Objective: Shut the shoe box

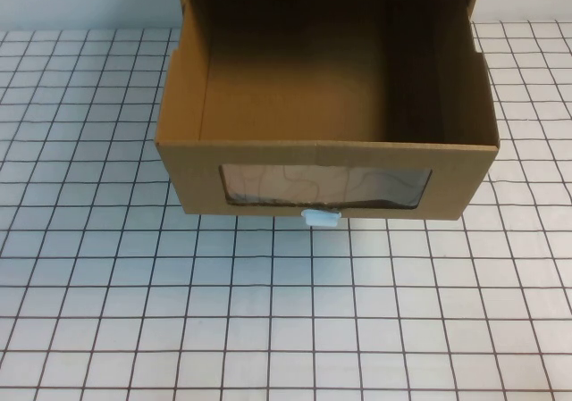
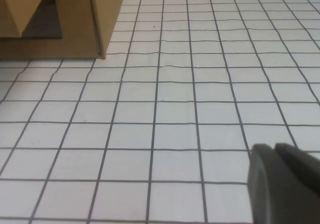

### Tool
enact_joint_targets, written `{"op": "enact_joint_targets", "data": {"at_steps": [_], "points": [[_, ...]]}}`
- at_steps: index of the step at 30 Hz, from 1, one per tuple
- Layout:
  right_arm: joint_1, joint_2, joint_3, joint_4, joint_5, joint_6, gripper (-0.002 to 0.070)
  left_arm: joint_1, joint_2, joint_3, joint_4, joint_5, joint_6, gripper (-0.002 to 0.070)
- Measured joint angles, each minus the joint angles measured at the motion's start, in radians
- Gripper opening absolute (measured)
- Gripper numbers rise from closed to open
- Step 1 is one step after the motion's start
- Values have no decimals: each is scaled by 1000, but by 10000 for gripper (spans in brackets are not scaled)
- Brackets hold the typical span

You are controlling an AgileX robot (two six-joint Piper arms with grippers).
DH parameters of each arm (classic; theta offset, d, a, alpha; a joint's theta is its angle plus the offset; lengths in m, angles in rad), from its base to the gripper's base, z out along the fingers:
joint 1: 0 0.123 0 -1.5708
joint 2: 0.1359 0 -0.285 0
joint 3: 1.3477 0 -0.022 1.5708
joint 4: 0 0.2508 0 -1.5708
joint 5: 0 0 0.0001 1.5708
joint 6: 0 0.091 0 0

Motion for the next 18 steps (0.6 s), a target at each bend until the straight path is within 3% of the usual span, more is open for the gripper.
{"op": "enact_joint_targets", "data": {"at_steps": [7, 10, 14, 18], "points": [[0, 0, 0, 132, 0, 0, -15, 0, 0, 0, -99, -52, -69, -3], [0, 0, 0, 333, -2, 0, -15, 0, 0, 0, -228, -135, -168, -2], [0, 0, 0, 769, -22, 0, -15, 0, 0, 0, -464, -240, -310, -2], [0, 0, 0, 1012, -138, 0, -15, 0, 0, 0, -546, -296, -344, -2]]}}
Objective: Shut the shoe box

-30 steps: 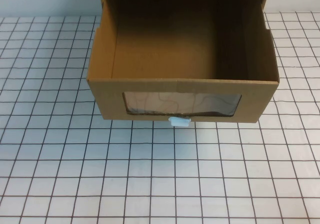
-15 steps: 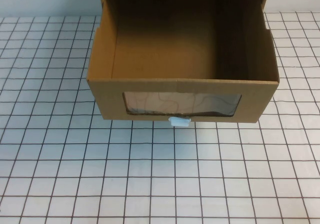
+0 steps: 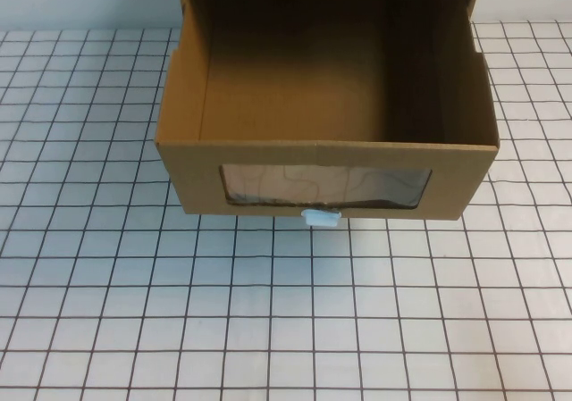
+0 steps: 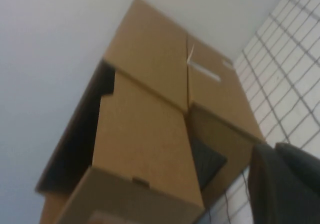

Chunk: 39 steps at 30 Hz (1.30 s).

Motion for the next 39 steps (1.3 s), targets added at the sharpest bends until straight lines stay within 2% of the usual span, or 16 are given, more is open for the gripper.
{"op": "enact_joint_targets", "data": {"at_steps": [3, 8, 14, 17, 24, 29, 32, 35, 39], "points": [[0, 0, 0, 33, -95, 0, -15, 0, 0, 0, -14, -12, 27, -2], [0, 0, 0, 44, -113, -10, -15, 0, 0, 0, -18, -19, 123, -2], [0, 0, 0, 20, -2, -241, -15, 0, 0, 0, -20, -21, 166, -2], [0, 5, 0, 6, 41, -364, -15, 0, 0, -19, -10, 46, 231, -2], [0, 262, -145, -174, 126, -487, -15, 0, 191, -273, 30, 282, 578, -2], [1, 460, -228, -114, 98, -494, -15, 0, 409, -475, 20, 347, 828, -2], [1, 542, -250, -69, 119, -581, -15, 0, 567, -604, -52, 411, 985, -2], [1, 619, -305, -62, 246, -760, -15, 0, 709, -746, -166, 470, 1134, -2], [4, 687, -392, -73, 390, -845, -15, 0, 873, -931, -314, 489, 1325, -2]]}}
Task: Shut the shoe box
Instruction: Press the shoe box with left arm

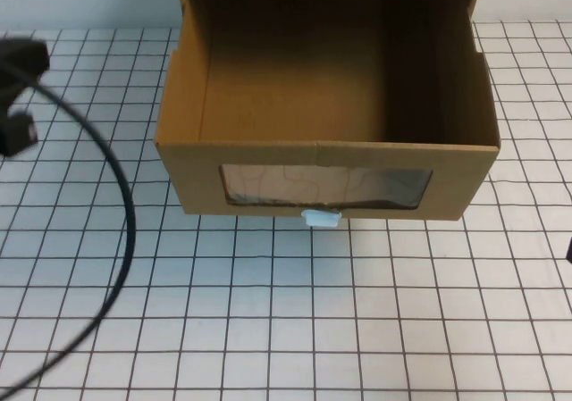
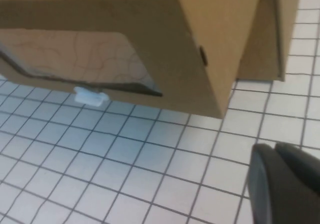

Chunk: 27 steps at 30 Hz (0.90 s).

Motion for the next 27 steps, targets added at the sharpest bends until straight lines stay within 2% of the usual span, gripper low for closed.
{"op": "enact_joint_targets", "data": {"at_steps": [4, 11, 21, 27], "points": [[0, 25, -47, -12, 99, -13, -15, 0, 168, -198, -78, 22, 91, -2], [0, 27, -57, -14, 249, -26, -15, -13, 458, -516, -134, 153, 149, -2], [53, 28, -77, 40, 327, -89, -15, -199, 786, -830, -100, 126, 205, -2], [138, 30, -148, 21, 323, -93, -14, -222, 961, -1009, -89, 126, 182, -2]]}}
